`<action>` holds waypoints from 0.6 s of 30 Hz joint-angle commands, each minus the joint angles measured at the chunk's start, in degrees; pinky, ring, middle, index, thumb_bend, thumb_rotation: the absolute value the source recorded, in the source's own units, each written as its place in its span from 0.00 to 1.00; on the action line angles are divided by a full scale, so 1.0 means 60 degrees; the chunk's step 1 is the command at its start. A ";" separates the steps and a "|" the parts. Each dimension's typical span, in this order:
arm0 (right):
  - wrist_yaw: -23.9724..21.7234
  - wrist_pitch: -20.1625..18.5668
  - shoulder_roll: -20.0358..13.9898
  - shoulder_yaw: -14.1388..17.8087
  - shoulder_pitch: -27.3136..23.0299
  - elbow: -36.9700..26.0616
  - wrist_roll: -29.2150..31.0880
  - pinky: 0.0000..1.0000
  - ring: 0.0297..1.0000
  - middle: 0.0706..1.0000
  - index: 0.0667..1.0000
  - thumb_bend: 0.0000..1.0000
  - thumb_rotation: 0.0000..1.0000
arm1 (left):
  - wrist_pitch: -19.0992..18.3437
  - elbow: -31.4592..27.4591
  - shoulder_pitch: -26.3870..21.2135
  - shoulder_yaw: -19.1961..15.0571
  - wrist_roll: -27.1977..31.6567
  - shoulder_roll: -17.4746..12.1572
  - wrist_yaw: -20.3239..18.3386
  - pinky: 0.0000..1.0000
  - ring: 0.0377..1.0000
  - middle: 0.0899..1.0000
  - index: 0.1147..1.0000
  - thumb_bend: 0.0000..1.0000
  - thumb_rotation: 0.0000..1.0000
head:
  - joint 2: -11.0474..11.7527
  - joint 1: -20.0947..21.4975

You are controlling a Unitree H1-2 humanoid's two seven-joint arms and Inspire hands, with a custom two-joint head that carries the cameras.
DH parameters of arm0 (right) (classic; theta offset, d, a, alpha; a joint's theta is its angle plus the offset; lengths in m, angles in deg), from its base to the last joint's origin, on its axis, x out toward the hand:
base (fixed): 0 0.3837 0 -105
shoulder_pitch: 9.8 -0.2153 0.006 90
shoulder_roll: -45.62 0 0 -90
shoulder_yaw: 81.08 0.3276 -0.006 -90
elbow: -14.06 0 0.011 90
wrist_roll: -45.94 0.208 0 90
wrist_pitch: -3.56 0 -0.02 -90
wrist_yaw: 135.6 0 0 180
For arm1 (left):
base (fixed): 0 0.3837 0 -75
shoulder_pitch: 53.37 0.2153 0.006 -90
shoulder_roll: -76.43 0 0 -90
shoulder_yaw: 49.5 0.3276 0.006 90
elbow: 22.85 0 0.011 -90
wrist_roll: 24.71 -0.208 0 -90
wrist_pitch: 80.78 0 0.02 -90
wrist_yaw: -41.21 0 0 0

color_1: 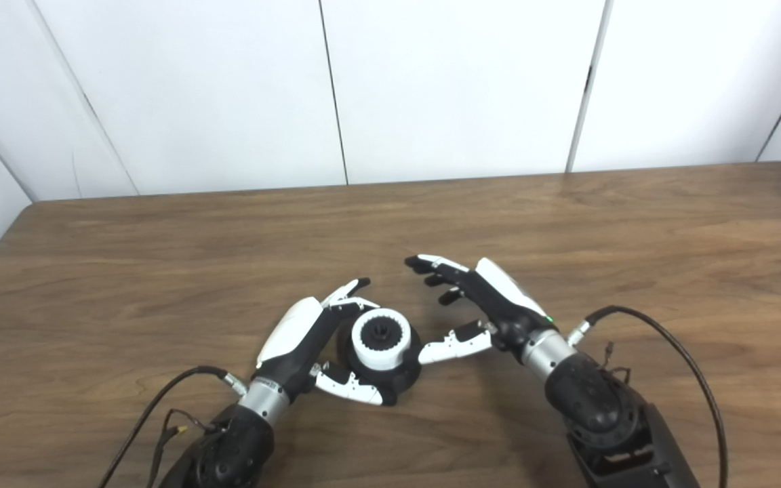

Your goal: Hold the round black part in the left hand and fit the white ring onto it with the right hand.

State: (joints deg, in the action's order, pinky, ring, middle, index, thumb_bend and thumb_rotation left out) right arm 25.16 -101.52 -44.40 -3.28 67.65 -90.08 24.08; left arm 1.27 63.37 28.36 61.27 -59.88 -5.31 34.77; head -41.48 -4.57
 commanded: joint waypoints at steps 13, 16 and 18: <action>0.1001 0.0646 0.0549 0.1008 0.0034 -0.0234 0.1172 0.79 0.88 0.90 0.85 0.81 0.28 | -0.0024 0.0097 0.0019 0.0031 0.0067 -0.0130 -0.0186 0.94 0.96 0.96 0.55 0.99 0.24 | 0.0053 0.0265; 0.1484 0.0935 0.0911 0.1154 0.0346 -0.0101 0.1215 0.71 0.84 0.87 0.84 0.79 0.25 | 0.0027 0.0118 0.0024 0.0020 0.0090 -0.0162 -0.0177 0.94 0.97 0.97 0.55 0.99 0.23 | 0.0066 0.0349; 0.1835 0.1290 0.1085 0.1183 0.0542 0.0047 0.1107 0.69 0.81 0.84 0.82 0.76 0.25 | 0.0064 0.0113 0.0030 0.0020 0.0083 -0.0183 -0.0166 0.93 0.96 0.96 0.55 0.99 0.23 | 0.0057 0.0363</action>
State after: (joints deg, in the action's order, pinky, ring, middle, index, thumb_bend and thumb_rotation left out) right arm 33.62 -97.58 -38.44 3.08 71.79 -89.27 30.76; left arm 1.62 63.41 28.37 61.17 -59.52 -5.54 34.73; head -41.13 -2.37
